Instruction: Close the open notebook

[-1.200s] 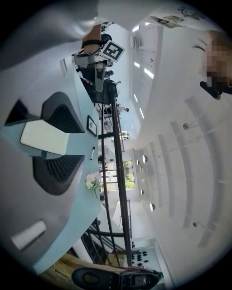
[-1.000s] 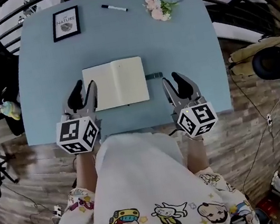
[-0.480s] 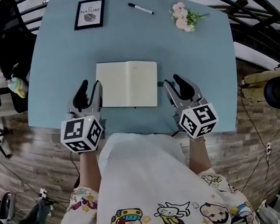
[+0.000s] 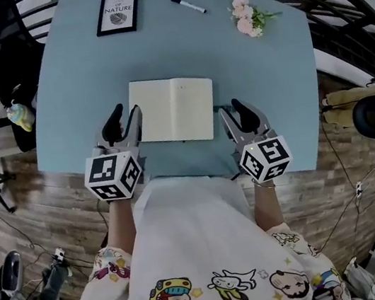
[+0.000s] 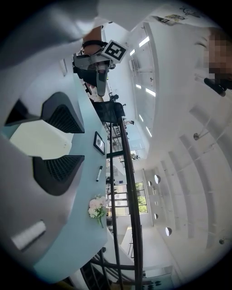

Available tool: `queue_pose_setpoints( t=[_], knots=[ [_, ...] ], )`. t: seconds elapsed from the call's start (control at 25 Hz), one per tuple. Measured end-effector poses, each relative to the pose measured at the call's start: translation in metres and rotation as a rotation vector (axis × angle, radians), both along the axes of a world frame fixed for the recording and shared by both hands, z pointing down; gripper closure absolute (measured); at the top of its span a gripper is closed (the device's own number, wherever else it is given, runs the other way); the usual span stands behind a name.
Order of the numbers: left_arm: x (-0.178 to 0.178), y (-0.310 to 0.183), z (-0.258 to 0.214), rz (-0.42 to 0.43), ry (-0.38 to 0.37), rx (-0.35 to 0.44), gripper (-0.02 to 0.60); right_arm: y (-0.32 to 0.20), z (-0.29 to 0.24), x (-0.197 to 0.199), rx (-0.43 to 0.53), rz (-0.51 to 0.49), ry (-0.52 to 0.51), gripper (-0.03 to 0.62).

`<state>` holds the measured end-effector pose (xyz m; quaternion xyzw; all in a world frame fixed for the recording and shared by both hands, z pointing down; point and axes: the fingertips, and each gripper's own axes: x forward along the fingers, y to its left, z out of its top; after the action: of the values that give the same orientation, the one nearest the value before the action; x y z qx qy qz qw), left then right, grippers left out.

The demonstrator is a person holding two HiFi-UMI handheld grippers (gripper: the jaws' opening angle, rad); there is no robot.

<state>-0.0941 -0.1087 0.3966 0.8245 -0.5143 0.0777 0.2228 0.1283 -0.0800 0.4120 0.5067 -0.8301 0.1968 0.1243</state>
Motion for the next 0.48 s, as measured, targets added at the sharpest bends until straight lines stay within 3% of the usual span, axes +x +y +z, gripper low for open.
queue_pose_setpoints(
  t=[0.48],
  knots=[
    [0.007, -0.012, 0.056, 0.023, 0.023, -0.142, 0.425, -0.014, 0.054, -0.001, -0.141, -0.033, 0.043, 0.437]
  ],
)
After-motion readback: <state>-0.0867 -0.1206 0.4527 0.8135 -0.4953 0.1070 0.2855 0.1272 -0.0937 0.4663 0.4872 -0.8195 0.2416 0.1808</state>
